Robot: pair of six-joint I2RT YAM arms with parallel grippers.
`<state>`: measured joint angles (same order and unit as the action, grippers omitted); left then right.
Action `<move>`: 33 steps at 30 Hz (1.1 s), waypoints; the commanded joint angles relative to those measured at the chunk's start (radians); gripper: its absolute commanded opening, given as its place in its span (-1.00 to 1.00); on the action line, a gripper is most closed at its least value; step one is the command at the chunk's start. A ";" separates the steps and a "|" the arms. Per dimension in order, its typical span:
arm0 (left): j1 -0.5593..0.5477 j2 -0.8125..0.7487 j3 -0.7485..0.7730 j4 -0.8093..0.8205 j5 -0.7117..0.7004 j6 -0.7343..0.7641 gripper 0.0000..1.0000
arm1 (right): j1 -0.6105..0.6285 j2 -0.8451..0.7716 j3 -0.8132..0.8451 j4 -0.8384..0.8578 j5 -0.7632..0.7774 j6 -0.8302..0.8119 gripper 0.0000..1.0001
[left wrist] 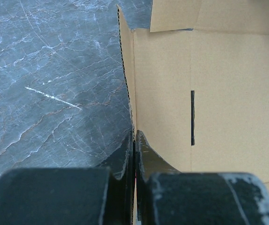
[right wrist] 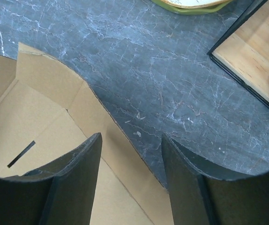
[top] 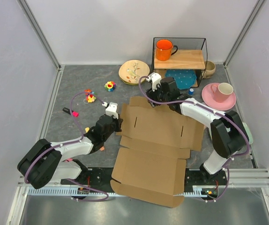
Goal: Fold the paper box
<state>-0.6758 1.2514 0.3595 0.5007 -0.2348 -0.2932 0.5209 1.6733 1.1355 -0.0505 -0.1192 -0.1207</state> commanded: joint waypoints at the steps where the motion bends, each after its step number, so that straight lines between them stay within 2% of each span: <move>1: -0.005 -0.014 -0.004 0.018 -0.038 0.040 -0.96 | -0.016 -0.014 -0.040 0.029 -0.034 -0.022 0.22; 9: -0.008 -0.026 -0.007 0.010 -0.043 0.035 -0.97 | -0.018 -0.009 -0.083 0.035 -0.017 -0.020 0.13; 13: -0.010 -0.035 -0.010 0.007 -0.049 0.035 -0.97 | -0.018 -0.006 -0.074 0.029 -0.019 -0.014 -0.09; 15: -0.011 -0.029 -0.008 0.009 -0.051 0.034 -0.97 | -0.018 0.003 -0.060 0.018 -0.051 -0.007 -0.13; 19: -0.011 -0.027 -0.010 0.007 -0.052 0.028 -0.96 | -0.018 0.011 -0.071 0.018 -0.085 0.007 0.07; 25: -0.011 -0.012 -0.011 0.010 -0.055 0.020 -0.97 | -0.012 0.031 -0.075 0.011 -0.112 -0.002 0.03; 33: -0.011 0.003 -0.010 0.015 -0.057 0.020 -0.97 | 0.016 0.062 -0.066 -0.009 -0.094 -0.025 -0.24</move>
<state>-0.6815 1.2415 0.3527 0.4664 -0.2619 -0.2935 0.5133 1.7172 1.0603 -0.0444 -0.1982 -0.1280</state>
